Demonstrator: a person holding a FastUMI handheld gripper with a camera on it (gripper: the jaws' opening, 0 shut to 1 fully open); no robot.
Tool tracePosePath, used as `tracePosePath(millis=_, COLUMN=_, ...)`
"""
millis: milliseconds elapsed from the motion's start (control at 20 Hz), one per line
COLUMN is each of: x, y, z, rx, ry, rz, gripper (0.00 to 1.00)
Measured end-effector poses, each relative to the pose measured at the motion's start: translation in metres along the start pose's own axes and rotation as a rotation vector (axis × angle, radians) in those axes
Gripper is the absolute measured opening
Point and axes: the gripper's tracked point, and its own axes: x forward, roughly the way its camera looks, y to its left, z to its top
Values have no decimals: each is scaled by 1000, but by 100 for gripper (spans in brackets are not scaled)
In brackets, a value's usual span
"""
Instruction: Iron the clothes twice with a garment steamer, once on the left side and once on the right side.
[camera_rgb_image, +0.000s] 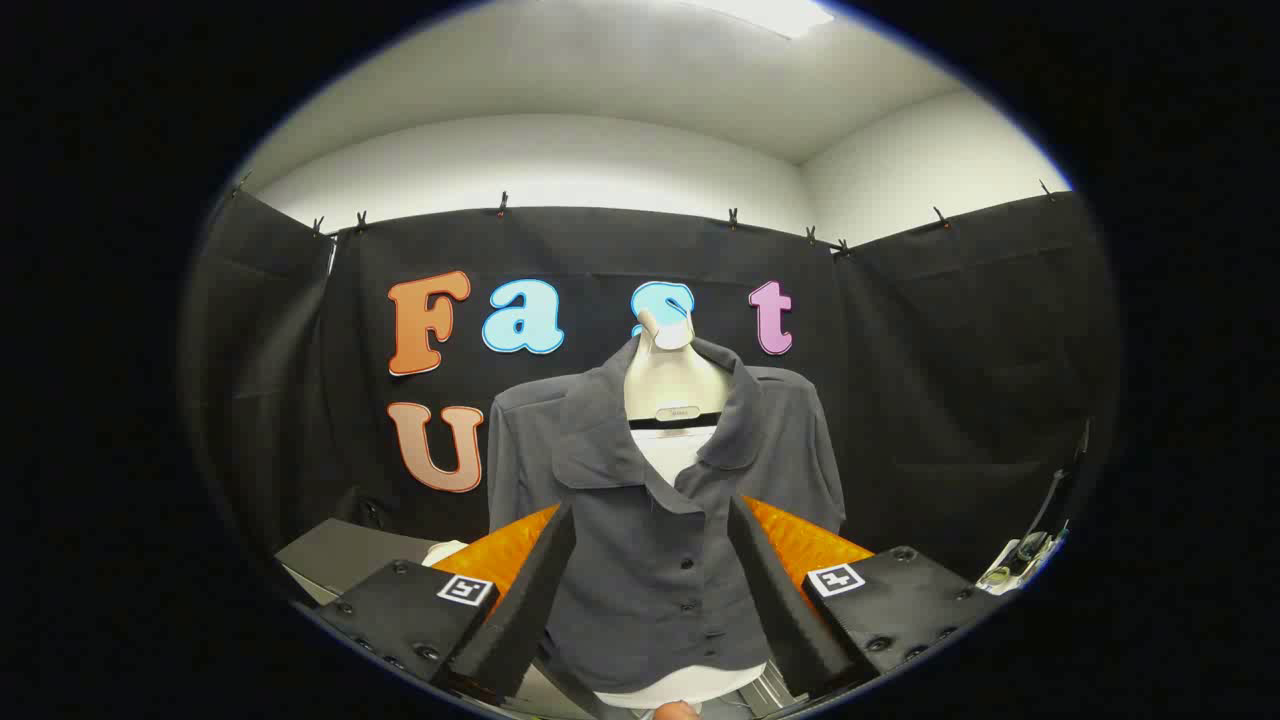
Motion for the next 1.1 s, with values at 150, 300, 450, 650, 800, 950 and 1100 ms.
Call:
tracePosePath(millis=150, x=0, y=-1, z=-1, rx=1, ry=1, rz=0, gripper=98)
tracePosePath(millis=300, x=2, y=-2, z=-1, rx=1, ry=3, rz=-1, gripper=98)
tracePosePath(millis=450, x=1, y=-5, z=-2, rx=3, ry=3, rz=-3, gripper=98)
tracePosePath(millis=650, x=0, y=-7, z=-3, rx=3, ry=7, rz=-7, gripper=98)
tracePosePath(millis=800, x=-1, y=-7, z=-2, rx=1, ry=7, rz=-10, gripper=98)
tracePosePath(millis=950, x=2, y=-4, z=-6, rx=-1, ry=14, rz=-7, gripper=98)
tracePosePath(millis=1100, x=6, y=1, z=-10, rx=-4, ry=27, rz=-5, gripper=98)
